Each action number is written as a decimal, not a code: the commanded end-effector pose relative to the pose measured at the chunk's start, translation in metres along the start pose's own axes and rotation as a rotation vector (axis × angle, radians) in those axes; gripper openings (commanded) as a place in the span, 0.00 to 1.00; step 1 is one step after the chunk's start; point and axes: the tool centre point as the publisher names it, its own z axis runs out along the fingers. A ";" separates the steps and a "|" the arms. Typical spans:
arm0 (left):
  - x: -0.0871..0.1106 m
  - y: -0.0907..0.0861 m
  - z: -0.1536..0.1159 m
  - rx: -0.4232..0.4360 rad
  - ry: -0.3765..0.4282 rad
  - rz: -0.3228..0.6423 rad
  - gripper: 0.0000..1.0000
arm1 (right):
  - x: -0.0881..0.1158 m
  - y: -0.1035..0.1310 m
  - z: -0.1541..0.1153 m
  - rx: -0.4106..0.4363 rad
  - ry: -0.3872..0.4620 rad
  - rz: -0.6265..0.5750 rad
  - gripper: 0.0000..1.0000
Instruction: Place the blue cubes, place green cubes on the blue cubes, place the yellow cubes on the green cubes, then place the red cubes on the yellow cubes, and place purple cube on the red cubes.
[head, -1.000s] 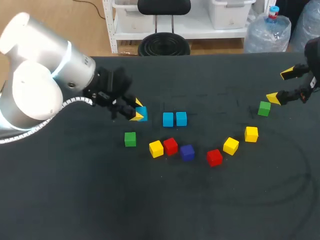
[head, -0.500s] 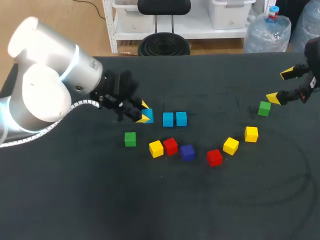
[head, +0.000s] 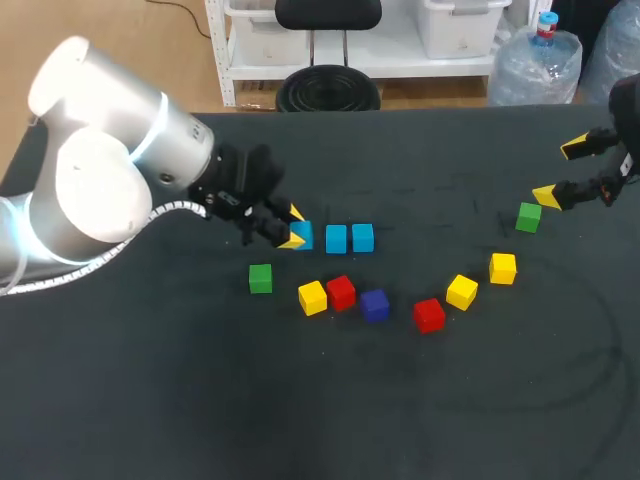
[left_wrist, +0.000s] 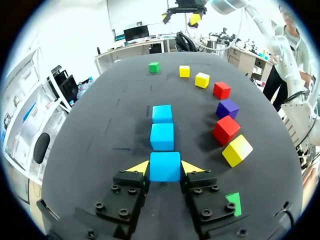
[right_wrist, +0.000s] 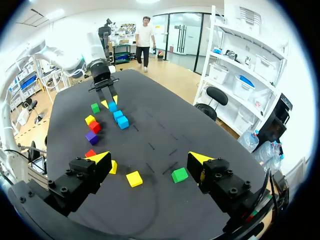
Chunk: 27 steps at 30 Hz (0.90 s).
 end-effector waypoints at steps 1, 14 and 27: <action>0.001 0.003 0.003 0.009 -0.003 0.003 0.00 | 0.000 0.001 0.000 0.002 0.001 0.000 1.00; 0.003 0.003 0.009 0.030 0.008 0.022 0.00 | 0.000 0.001 0.000 0.002 0.001 0.000 1.00; 0.004 0.006 0.012 0.039 0.012 0.029 0.00 | 0.000 0.001 0.000 0.002 0.001 0.000 1.00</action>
